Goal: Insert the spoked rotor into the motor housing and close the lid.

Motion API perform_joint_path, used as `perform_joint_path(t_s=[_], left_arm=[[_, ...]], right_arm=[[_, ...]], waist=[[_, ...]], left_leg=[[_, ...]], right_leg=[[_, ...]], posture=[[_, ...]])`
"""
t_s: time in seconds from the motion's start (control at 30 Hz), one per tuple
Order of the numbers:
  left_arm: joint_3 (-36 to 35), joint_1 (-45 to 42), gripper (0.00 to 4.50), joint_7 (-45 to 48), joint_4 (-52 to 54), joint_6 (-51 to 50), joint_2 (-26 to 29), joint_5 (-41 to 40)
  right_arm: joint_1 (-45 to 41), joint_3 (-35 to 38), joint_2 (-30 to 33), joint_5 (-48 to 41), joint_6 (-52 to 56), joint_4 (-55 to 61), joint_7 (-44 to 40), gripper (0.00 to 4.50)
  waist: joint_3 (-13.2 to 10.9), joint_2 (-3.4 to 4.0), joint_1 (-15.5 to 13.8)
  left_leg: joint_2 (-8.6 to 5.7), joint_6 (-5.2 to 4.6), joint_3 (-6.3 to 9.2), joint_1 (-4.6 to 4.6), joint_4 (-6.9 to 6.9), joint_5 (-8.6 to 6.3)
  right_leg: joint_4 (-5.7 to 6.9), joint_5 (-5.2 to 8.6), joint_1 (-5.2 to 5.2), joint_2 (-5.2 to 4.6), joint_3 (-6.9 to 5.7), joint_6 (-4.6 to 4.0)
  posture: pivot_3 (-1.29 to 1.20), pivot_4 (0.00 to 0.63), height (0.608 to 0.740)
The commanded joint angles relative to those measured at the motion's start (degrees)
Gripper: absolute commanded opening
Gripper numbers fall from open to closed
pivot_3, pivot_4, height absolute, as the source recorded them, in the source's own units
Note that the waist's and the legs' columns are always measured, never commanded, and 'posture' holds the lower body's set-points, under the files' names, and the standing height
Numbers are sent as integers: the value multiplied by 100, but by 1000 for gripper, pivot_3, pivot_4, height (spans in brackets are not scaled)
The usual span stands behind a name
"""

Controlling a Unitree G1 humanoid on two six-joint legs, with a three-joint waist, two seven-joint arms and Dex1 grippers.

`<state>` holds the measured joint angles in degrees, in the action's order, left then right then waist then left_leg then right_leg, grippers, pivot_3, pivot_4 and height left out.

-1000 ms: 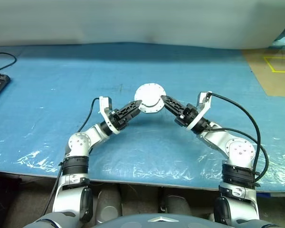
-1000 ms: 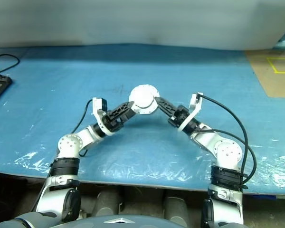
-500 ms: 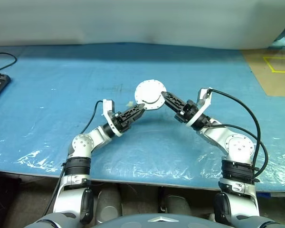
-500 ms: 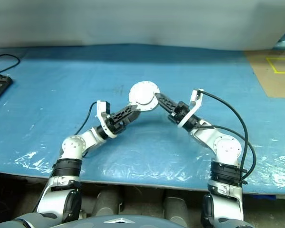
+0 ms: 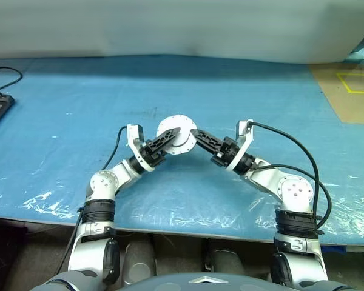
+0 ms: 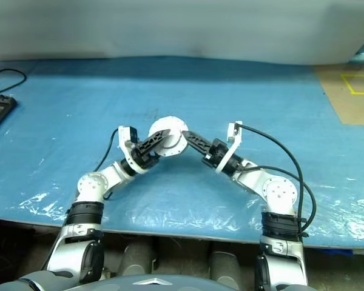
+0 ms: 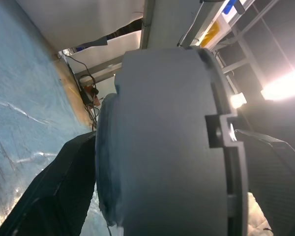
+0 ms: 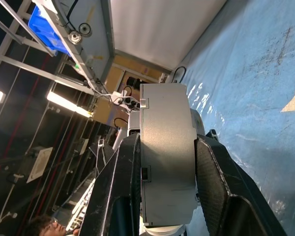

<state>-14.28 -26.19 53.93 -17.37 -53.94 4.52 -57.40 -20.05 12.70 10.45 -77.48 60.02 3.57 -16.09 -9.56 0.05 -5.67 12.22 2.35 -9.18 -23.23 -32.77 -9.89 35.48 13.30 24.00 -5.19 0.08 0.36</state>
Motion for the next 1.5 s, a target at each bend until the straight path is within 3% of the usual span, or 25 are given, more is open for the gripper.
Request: perform_joint_path(t_s=[0.03, 0.17, 0.2, 0.37, 0.43, 0.7, 0.8, 0.97, 1.13, 1.37, 1.5], left_arm=[[-17, -13, 3891, 254, 82, 41, -8, -121], [-37, -6, 2585, 308, 46, 35, 11, -136], [-50, -8, 2444, 300, 31, 36, 10, -142], [-33, -39, 2446, 78, -88, 178, -14, 42], [-55, -55, 2446, -10, -142, 130, -36, 19], [-464, -362, 2446, -408, -733, 720, -16, 189], [-1081, -881, 2446, -795, -1385, 1674, -52, 161], [-1738, -2343, 2446, -2182, -3570, 3888, 203, 857], [-1802, -3268, 2446, -2919, -4979, 4784, 415, 1452], [-1813, -3373, 2446, -3528, -5536, 5210, 571, 2001], [-1817, -3235, 3648, -3811, -5530, 5508, 741, 2260]], right_arm=[[-84, 56, -26, -286, -58, 365, -172, 1200], [-102, 81, -24, -268, -103, 343, -135, 1200], [-103, 85, -26, -267, -112, 339, -124, 1200], [-135, 81, -52, -202, -150, 279, -55, 1200], [-136, -14, 20, 246, -392, 354, -207, 1200], [-439, 61, 77, 1968, -1855, -256, -155, 3903], [-463, 41, 116, 2574, -2416, -464, -276, 3903], [-250, -15, 249, 2919, -2499, -383, -510, 3903], [-94, -74, 136, 3196, -2652, -237, -522, 3903], [29, -18, 37, 3350, -2705, -64, -476, 3903], [36, 8, 31, 3395, -2720, -84, -485, 3932]], waist=[[0, 0, 1], [0, 0, 3], [0, 0, 2], [0, 0, 1], [0, 0, 2], [0, 0, 15], [0, -1, 10], [-2, -6, 3], [-3, -7, -24], [-7, -17, -24], [-7, -17, 22]], left_leg=[[0, 0, 0, 0, 0, 0], [1, 0, 1, 1, 0, 0], [1, 0, 2, 1, 0, 0], [0, 0, 2, 1, -1, 0], [0, 0, 2, 1, -2, 0], [1, 0, 4, 2, -5, 0], [0, 0, 7, -1, -8, 0], [-6, 0, 33, -11, -24, 0], [-26, -8, 62, -31, -23, 5], [-26, -1, 71, -34, -26, 1], [-27, 0, 70, -7, -29, 1]], right_leg=[[0, 0, 0, 0, 0, 0], [0, 0, 0, 0, -1, 0], [0, 0, -1, 0, -1, 0], [1, 0, -1, 0, 0, 0], [1, 0, -2, 0, 0, 0], [6, -1, -2, 0, -1, 1], [7, -1, -2, 1, -1, 1], [6, -3, -10, 2, -8, 5], [-10, -9, -12, -1, -15, 18], [-4, -10, -14, -10, -31, 20], [1, -11, -35, -12, -31, 20]], posture=[[0, 150, 740], [0, 150, 740], [0, 150, 740], [0, 150, 740], [0, 150, 740], [0, 150, 740], [0, 150, 740], [0, 150, 740], [0, 150, 740], [0, 150, 740], [0, 150, 740]])
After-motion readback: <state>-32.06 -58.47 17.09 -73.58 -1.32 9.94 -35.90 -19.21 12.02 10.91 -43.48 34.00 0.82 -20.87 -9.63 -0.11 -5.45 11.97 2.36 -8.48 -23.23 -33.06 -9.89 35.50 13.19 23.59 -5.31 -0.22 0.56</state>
